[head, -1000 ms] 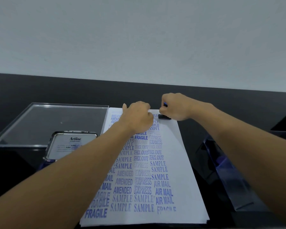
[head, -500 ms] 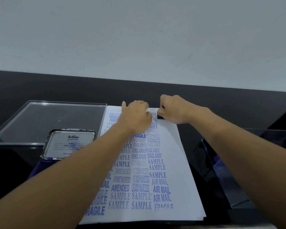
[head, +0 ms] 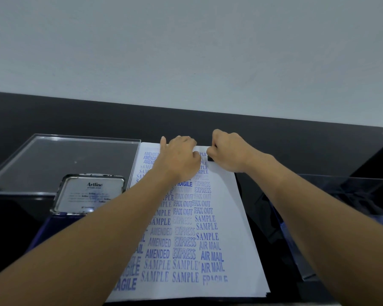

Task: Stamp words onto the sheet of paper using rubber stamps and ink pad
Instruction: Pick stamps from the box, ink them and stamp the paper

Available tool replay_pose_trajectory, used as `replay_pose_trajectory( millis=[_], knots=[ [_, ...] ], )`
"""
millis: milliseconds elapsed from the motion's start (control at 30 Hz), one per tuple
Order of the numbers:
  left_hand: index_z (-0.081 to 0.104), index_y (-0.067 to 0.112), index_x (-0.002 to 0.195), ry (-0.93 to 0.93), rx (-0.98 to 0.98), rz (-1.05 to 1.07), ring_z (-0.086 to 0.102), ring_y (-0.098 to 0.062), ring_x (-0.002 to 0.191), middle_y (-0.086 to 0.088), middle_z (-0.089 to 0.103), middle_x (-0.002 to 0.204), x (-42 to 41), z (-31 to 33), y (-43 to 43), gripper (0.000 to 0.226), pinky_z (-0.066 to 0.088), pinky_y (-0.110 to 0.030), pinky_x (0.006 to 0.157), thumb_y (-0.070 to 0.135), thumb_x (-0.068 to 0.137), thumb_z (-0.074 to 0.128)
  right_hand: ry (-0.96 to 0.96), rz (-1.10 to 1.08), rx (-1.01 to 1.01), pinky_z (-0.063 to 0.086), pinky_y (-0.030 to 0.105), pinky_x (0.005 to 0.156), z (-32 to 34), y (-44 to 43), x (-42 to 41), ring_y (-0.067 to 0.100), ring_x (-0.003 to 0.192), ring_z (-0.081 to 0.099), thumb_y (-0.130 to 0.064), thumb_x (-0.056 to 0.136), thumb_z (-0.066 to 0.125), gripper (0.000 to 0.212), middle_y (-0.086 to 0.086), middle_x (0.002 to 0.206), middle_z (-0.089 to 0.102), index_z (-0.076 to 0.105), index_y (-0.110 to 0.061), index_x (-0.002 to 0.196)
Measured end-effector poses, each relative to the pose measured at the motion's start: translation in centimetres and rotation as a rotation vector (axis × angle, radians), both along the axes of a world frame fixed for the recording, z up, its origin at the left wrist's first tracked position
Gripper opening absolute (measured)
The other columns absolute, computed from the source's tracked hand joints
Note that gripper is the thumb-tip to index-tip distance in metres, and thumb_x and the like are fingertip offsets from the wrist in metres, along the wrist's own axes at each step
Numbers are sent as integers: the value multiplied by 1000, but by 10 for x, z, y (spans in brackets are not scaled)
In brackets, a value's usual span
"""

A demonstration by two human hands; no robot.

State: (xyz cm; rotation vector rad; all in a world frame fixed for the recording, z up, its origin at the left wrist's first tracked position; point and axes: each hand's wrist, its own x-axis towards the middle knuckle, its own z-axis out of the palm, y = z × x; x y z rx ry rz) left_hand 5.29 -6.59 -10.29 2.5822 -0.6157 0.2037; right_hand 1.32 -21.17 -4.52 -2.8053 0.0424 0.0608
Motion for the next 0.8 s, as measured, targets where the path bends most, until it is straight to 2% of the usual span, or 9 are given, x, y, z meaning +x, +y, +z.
replay_pose_trajectory(
  millis=[300, 467, 800],
  knots=[
    [57, 19, 116, 21, 7, 2, 49, -17, 121, 4, 57, 124, 1, 0, 0, 24, 5, -55, 121, 27, 99, 41, 1, -3, -5, 35, 31, 53, -2, -1, 2, 20, 64, 44, -22, 98, 45, 13, 7, 83, 53, 44, -10, 92],
    [56, 19, 118, 26, 11, 3, 48, -17, 122, 4, 56, 125, 1, 1, 0, 25, 5, -55, 121, 27, 99, 41, 6, -5, -2, 33, 30, 53, -1, 1, 1, 18, 63, 43, -21, 99, 45, 16, 6, 81, 51, 40, -14, 86],
    [56, 19, 120, 35, 18, 6, 47, -16, 123, 5, 56, 126, -1, 3, 0, 26, 4, -54, 121, 27, 99, 42, -6, -13, 9, 34, 31, 53, -2, 1, 1, 19, 65, 45, -21, 98, 45, 13, 7, 83, 53, 42, -13, 88]
  ],
)
